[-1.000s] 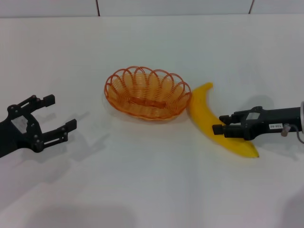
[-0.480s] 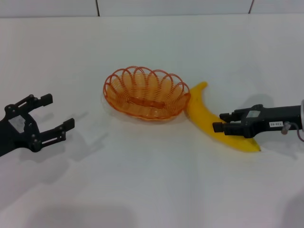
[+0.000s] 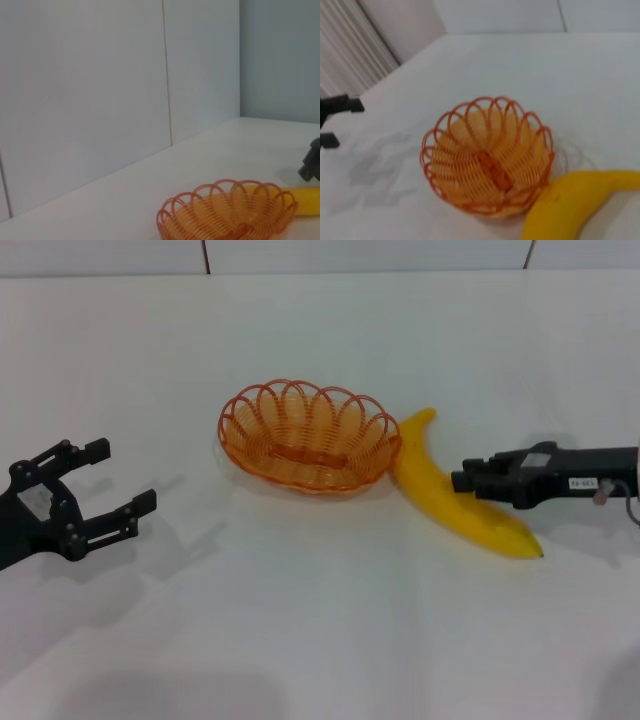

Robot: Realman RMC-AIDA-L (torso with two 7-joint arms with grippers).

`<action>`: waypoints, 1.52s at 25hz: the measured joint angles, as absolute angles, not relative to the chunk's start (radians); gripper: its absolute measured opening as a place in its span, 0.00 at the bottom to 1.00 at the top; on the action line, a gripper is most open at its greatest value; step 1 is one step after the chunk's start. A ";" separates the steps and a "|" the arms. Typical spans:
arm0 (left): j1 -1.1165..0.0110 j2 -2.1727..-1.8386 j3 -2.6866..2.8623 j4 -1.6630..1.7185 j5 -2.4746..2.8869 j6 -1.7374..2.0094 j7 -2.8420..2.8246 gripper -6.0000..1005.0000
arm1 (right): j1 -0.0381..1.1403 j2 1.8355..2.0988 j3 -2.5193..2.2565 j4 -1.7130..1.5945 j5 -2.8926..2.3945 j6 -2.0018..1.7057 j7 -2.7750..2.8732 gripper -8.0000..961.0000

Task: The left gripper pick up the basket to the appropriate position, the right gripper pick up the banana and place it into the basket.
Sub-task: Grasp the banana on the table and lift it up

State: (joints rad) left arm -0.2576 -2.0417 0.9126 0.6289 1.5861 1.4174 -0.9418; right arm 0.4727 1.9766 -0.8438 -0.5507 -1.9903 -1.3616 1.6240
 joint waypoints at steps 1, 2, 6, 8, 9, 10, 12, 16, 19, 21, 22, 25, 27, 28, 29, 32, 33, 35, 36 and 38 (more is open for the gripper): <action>-0.258 -2.042 0.913 0.629 1.586 1.417 -0.942 0.86 | 0.469 1.976 -0.844 -0.554 -1.979 -1.361 1.622 0.40; -0.257 -2.042 0.913 0.629 1.587 1.417 -0.942 0.86 | 0.465 1.975 -0.844 -0.559 -1.969 -1.361 1.620 0.37; -0.256 -2.042 0.913 0.629 1.588 1.417 -0.938 0.86 | 0.454 1.975 -0.844 -0.576 -1.956 -1.361 1.621 0.29; -0.256 -2.042 0.913 0.629 1.588 1.417 -0.934 0.86 | 0.453 1.976 -0.844 -0.578 -1.956 -1.361 1.623 0.26; -0.255 -2.042 0.913 0.629 1.588 1.417 -0.933 0.86 | 0.453 1.976 -0.844 -0.578 -1.956 -1.361 1.623 0.25; -0.255 -2.042 0.913 0.629 1.588 1.417 -0.931 0.86 | 0.453 1.976 -0.844 -0.580 -1.956 -1.361 1.624 0.24; -0.255 -2.042 0.913 0.629 1.588 1.417 -0.931 0.86 | 0.453 1.977 -0.844 -0.583 -1.956 -1.361 1.624 0.24; -0.255 -2.042 0.913 0.629 1.588 1.417 -0.931 0.86 | 0.452 1.977 -0.844 -0.585 -1.956 -1.362 1.622 0.24; -0.255 -2.042 0.913 0.629 1.588 1.417 -0.931 0.86 | 0.452 1.977 -0.839 -0.585 -1.941 -1.362 1.615 0.24; -0.254 -2.042 0.913 0.629 1.588 1.417 -0.931 0.86 | 0.450 1.977 -0.835 -0.585 -1.923 -1.371 1.595 0.24; -0.254 -2.042 0.913 0.629 1.588 1.417 -0.931 0.86 | 0.449 1.977 -0.835 -0.584 -1.918 -1.377 1.576 0.24; -0.253 -2.042 0.913 0.627 1.588 1.417 -0.931 0.86 | 0.449 1.978 -0.834 -0.578 -1.908 -1.384 1.535 0.25; -0.253 -2.042 0.913 0.627 1.588 1.417 -0.930 0.86 | 0.449 1.978 -0.834 -0.576 -1.907 -1.380 1.531 0.28; -0.254 -2.042 0.913 0.627 1.588 1.417 -0.930 0.86 | 0.448 1.977 -0.834 -0.576 -1.907 -1.378 1.532 0.32; -0.254 -2.042 0.913 0.626 1.588 1.417 -0.929 0.86 | 0.447 1.976 -0.832 -0.575 -1.907 -1.377 1.533 0.35; -0.253 -2.042 0.913 0.626 1.588 1.417 -0.929 0.86 | 0.445 1.973 -0.811 -0.570 -1.907 -1.378 1.535 0.51; -0.253 -2.042 0.913 0.625 1.588 1.417 -0.926 0.86 | 0.445 1.972 -0.793 -0.565 -1.907 -1.379 1.534 0.60; -0.253 -2.042 0.913 0.623 1.588 1.417 -0.919 0.86 | 0.444 1.971 -0.748 -0.549 -1.907 -1.384 1.528 0.72; -0.253 -2.042 0.913 0.623 1.588 1.417 -0.918 0.86 | 0.444 1.969 -0.731 -0.541 -1.907 -1.392 1.520 0.76; -0.253 -2.042 0.913 0.623 1.588 1.417 -0.916 0.86 | 0.442 1.966 -0.702 -0.523 -1.907 -1.422 1.495 0.83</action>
State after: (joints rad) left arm -0.2533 -2.0417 0.9127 0.6228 1.5876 1.4174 -0.9160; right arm 0.4423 1.9662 -0.7017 -0.5230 -1.9066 -1.4221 1.4950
